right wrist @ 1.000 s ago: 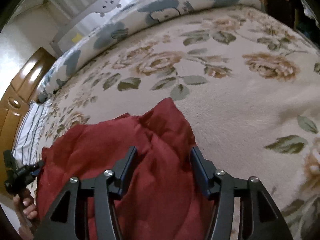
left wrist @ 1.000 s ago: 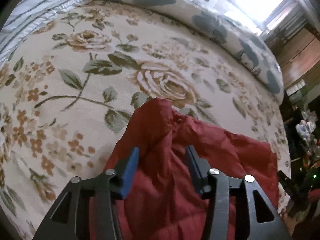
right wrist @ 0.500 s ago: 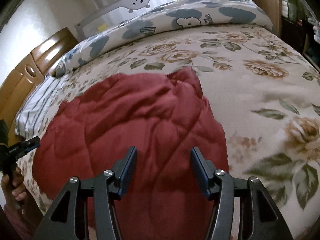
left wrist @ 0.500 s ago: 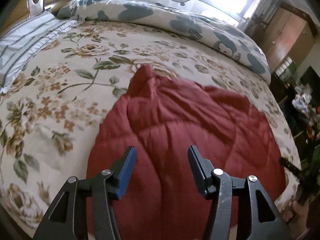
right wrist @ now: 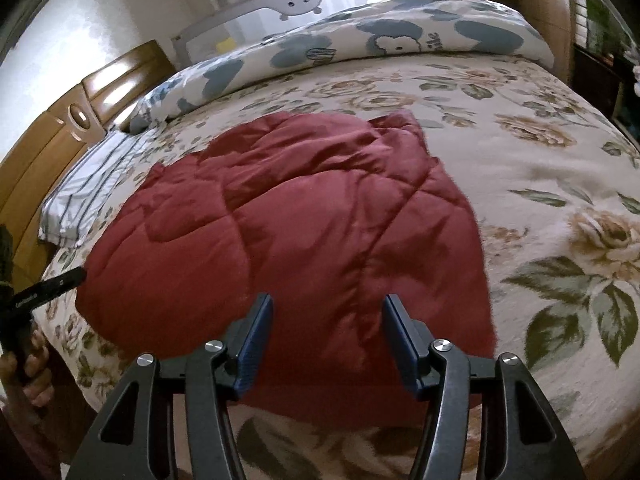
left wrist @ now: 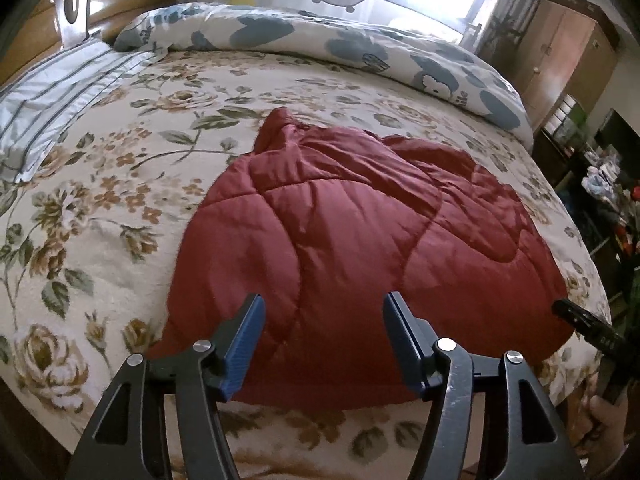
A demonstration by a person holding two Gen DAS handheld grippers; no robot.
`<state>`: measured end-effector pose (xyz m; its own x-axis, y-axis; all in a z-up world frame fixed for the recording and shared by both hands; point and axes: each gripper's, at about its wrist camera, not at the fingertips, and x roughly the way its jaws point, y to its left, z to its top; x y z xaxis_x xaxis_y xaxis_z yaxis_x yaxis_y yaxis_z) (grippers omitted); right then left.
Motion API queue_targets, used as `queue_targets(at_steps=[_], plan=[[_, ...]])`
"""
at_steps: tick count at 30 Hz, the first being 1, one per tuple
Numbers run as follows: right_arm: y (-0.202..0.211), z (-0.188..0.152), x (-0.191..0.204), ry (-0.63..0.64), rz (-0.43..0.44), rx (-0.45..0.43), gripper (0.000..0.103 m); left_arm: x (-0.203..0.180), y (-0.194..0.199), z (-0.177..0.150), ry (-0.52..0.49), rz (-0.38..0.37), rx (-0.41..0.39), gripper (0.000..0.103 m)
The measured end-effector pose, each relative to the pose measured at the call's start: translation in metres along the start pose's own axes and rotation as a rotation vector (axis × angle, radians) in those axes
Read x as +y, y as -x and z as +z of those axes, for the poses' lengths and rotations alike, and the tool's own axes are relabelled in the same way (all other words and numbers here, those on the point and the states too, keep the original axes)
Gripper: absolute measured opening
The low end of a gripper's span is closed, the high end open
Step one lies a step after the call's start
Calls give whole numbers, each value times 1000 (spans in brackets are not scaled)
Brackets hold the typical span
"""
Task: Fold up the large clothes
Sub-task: 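Press and smooth the folded jacket with both open grippers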
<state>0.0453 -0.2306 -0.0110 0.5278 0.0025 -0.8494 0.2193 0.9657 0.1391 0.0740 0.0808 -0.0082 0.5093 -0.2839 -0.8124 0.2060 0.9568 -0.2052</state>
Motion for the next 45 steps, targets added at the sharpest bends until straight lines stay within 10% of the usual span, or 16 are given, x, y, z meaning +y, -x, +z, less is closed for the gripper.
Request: queue_targets(at_steps=[30,45], plan=[[-50,-25,54,150,-98,-36,72,-89,-81,-13,-191,165,68,84],[-78,33,33,96,-69,-13,76,-83,-68,-10,-199,139,49,84]])
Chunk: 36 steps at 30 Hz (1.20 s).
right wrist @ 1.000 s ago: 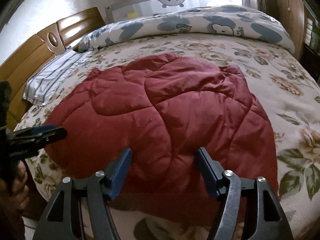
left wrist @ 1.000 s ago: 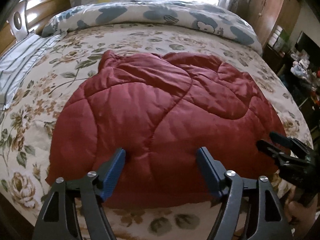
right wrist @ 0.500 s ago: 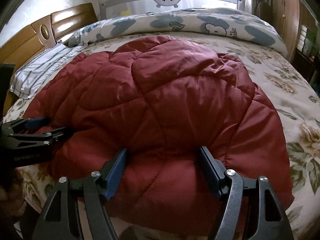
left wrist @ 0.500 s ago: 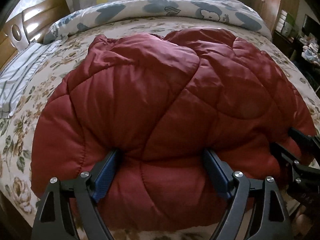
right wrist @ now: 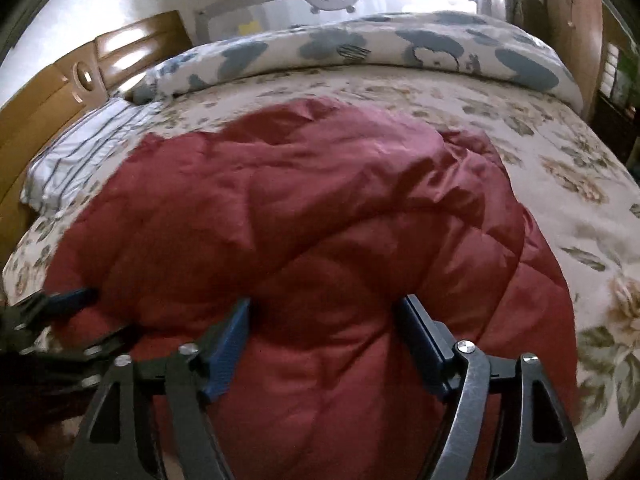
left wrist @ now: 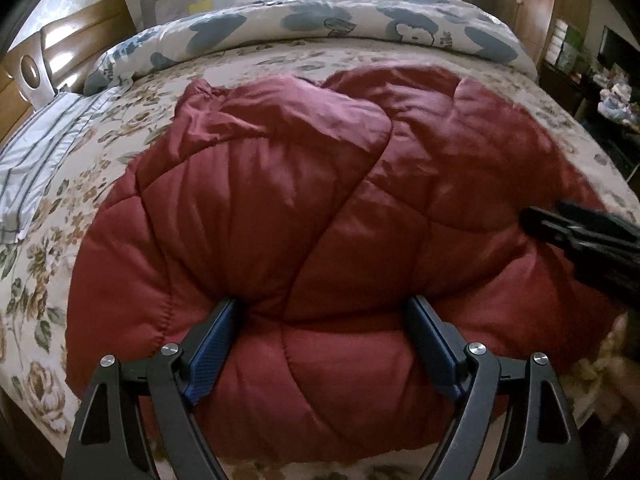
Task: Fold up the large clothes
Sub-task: 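Press and smooth the folded jacket with both open grippers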
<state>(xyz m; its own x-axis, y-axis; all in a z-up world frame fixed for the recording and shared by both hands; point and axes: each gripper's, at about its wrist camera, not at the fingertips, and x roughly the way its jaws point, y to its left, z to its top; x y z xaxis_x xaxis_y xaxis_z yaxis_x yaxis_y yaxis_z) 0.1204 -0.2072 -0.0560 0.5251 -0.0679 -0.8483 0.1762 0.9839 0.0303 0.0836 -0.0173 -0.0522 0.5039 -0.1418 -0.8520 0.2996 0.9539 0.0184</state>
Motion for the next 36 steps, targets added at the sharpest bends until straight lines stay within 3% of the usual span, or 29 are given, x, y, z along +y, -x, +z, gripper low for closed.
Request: queue_targets(at_steps=[6,10,15,24,28,36], plan=[[-3,1,-16,-64,9,-2,76,31,28,18,94,16,-78,76],[-1,-4,-14,-67,7,-14,76,57,0,24,154,23,12,79],[2,-3,-16,-86,20,-21,76,48,-20,23,113,89,28,81],[59,-22,-14,-84,38,-97,78,36,-19,17,105,124,-4,82],[44,-38,-12,-51,-1,-37,78,34,-17,12,101,132,-14,82],[34,-44,-21,-82,-3,-26,80,35,-9,8,97,140,-12,82]])
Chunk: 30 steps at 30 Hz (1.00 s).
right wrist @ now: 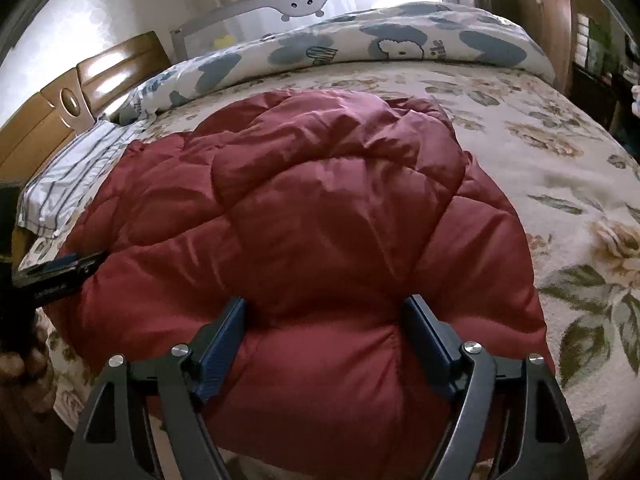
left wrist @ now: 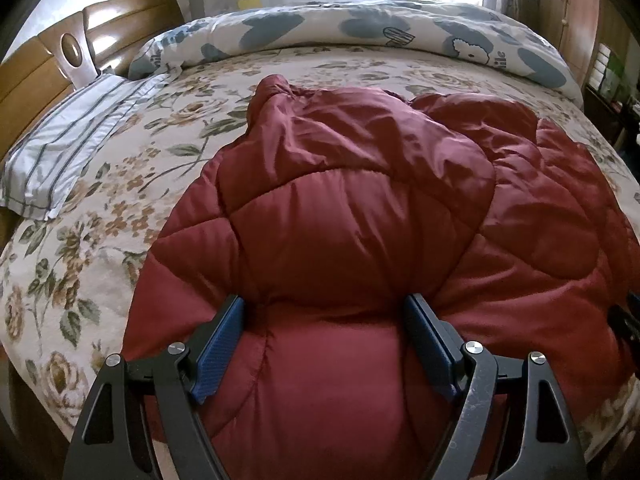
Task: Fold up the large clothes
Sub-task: 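Press and smooth the folded jacket with both open grippers, then press the middle of the jacket bundle again with both grippers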
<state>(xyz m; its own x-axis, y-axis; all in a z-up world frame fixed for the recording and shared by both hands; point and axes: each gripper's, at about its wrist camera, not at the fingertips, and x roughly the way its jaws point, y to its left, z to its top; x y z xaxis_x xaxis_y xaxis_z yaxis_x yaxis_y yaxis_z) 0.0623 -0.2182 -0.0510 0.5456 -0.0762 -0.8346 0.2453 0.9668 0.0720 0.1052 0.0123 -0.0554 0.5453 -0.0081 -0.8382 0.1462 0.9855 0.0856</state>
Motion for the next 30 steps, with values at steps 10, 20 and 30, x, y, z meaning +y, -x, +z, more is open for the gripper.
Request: queue_targets(at_steps=[10,20,30], plan=[[0,-5,-2,-9,5,-9,80,8,42,-17,39,-32,-25,80],[30,7,2,-19,26,-61,81,8,40,-18,21,-21,-4,82],[-17,45,10,24,22,25,82,8,25,4,7,12,-9,85]])
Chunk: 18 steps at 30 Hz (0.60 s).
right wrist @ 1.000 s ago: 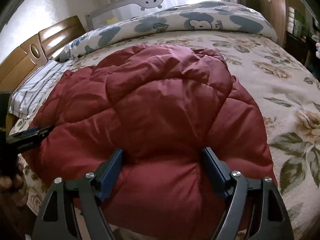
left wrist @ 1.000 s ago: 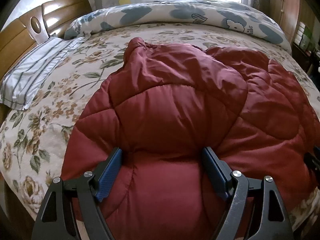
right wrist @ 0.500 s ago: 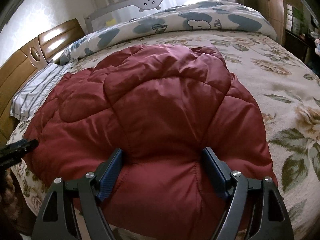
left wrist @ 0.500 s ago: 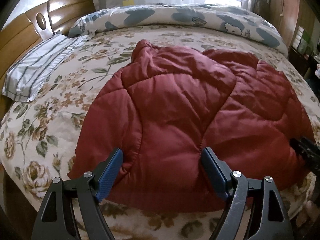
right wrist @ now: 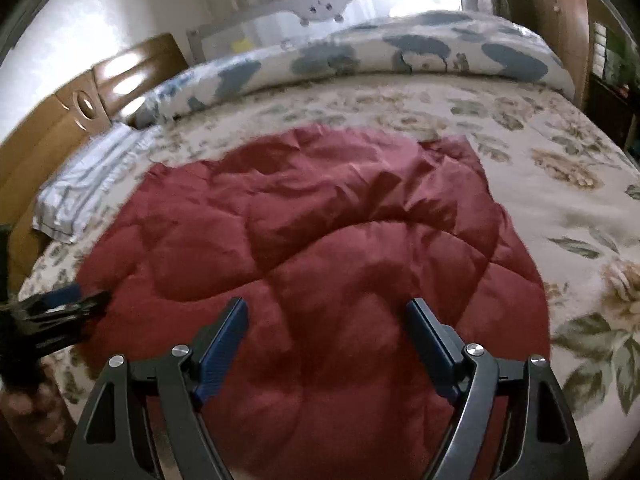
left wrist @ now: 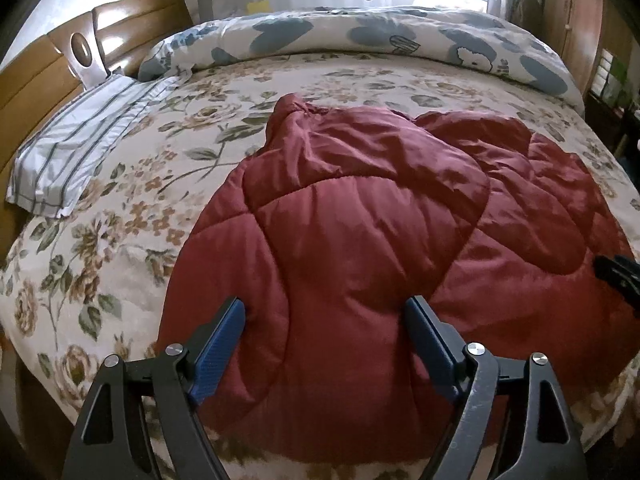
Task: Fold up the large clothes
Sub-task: 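Press the middle of the jacket bundle again with both grippers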
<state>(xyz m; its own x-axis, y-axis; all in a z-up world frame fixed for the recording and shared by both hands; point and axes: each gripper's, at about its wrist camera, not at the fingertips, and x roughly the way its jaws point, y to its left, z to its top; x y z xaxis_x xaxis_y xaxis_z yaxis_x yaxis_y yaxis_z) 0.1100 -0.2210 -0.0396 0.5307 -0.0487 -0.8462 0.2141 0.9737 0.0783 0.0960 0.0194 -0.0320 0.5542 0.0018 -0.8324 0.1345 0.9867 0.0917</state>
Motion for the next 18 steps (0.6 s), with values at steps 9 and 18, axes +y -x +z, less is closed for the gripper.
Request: queue_targets(at_steps=[9,18], plan=[[-15,-5,-13,-37,-9,-25,84,3,-27,5,6,-20,14,94],[6,-5,-10,-51,-15,-63,84,3,-37,5,10,-19,18,97]])
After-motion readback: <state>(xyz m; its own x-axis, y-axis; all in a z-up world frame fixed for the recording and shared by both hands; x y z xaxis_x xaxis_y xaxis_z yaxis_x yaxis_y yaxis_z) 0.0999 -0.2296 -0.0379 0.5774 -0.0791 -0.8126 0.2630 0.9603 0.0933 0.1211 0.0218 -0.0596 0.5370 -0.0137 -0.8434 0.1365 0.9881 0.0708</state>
